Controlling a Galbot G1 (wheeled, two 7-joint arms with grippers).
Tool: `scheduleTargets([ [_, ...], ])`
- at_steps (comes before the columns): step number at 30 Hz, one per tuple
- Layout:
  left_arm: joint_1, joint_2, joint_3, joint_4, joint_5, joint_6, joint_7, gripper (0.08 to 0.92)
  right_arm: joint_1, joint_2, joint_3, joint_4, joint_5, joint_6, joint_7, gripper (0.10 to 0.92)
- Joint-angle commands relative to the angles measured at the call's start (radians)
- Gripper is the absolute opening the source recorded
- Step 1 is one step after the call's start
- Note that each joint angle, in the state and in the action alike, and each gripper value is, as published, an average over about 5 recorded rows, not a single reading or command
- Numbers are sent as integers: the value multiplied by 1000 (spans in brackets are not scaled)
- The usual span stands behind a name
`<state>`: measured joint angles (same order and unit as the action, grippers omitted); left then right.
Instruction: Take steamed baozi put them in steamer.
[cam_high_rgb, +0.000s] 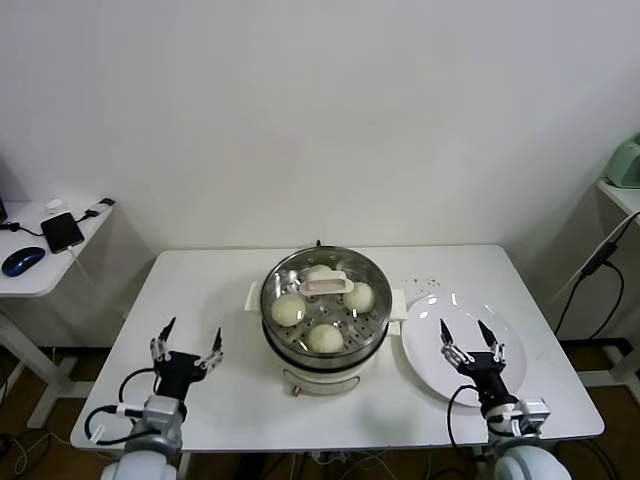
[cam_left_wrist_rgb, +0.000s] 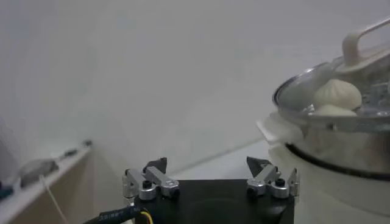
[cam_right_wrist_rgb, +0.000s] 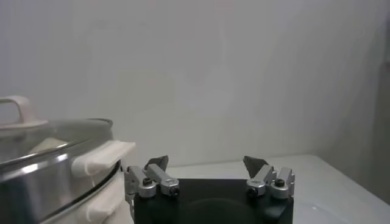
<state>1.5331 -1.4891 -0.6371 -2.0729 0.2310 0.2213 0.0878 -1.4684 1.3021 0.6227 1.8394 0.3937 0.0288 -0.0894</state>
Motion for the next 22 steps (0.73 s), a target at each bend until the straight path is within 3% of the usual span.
scheduleTargets([
  [1, 63, -4, -64, 35, -221, -23, -28, 823, -55, -6, 6, 5, -14, 44, 6, 823],
  [22, 107, -13, -82, -64, -269, 7, -3, 823, -83, -6, 29, 16, -51, 49, 5, 823],
])
